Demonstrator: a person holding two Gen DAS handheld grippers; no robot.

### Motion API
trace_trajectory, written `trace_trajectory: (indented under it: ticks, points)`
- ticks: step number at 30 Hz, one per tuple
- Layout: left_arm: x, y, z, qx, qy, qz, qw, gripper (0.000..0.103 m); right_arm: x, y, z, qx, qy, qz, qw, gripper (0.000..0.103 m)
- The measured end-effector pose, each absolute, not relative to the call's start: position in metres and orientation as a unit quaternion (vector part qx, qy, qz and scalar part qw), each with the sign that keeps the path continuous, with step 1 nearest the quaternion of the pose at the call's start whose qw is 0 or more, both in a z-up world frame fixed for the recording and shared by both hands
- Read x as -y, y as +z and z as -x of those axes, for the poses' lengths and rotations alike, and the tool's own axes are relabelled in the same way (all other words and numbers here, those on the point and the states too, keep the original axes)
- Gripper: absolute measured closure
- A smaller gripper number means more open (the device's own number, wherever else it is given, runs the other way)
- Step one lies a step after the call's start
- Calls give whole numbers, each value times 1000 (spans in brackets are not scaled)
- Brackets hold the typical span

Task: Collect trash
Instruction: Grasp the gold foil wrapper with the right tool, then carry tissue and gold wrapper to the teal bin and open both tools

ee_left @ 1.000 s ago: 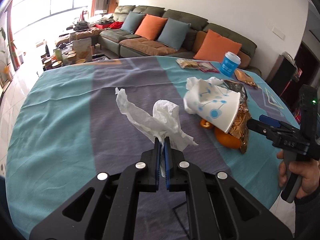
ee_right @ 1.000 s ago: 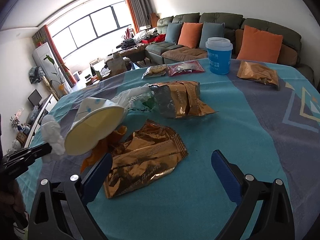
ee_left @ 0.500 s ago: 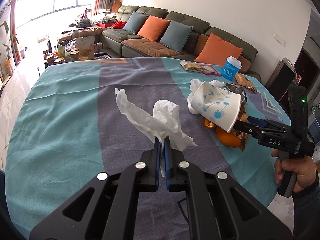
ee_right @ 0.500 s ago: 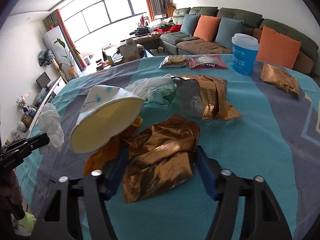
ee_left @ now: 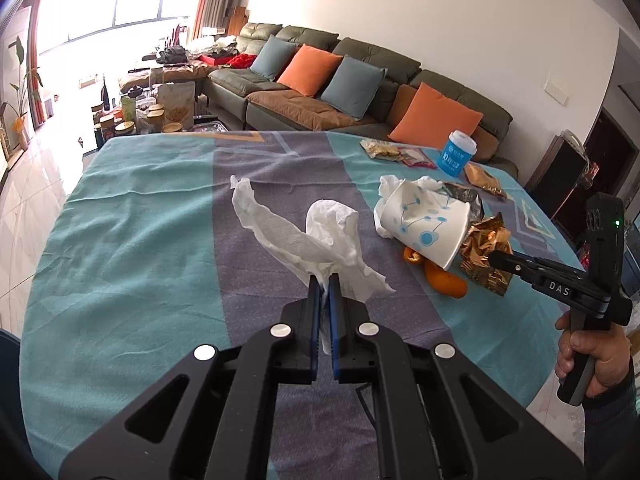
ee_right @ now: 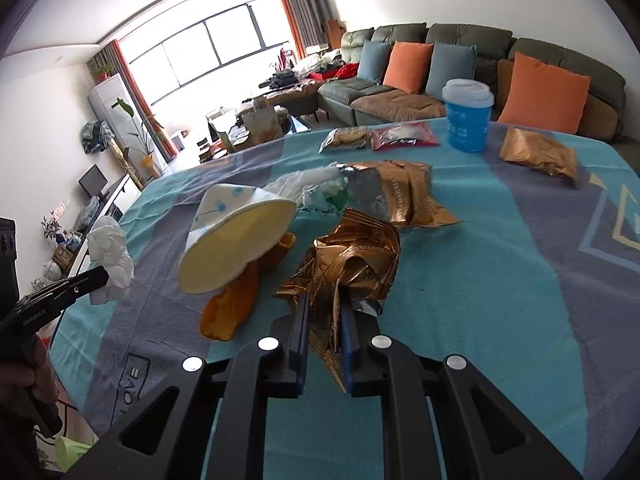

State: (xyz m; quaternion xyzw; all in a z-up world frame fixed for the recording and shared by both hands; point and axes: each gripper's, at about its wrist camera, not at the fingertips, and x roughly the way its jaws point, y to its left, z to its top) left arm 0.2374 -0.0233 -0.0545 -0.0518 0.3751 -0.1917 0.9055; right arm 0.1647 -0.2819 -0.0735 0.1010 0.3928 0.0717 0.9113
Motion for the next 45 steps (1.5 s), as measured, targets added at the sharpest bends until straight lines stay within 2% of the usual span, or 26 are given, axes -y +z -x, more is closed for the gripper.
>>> trace_trajectory:
  ticks: [7,15,33,45]
  points:
    - [9,-36,-217,-351,-189,63,915,98,278,-38,-139,-350,66,-96,930,92]
    - [-27,-14,-183,-320,-164,82,930,98,232,5,-121,-304,139,-78,939,92]
    - [-176,1,-90,-282,11,140,949,98,16,10,-160,-309,382,-9,871,92]
    - [-262,-5,-41,-281,106,163,940,98,-120,-9,-164,-345,462,40,816,92]
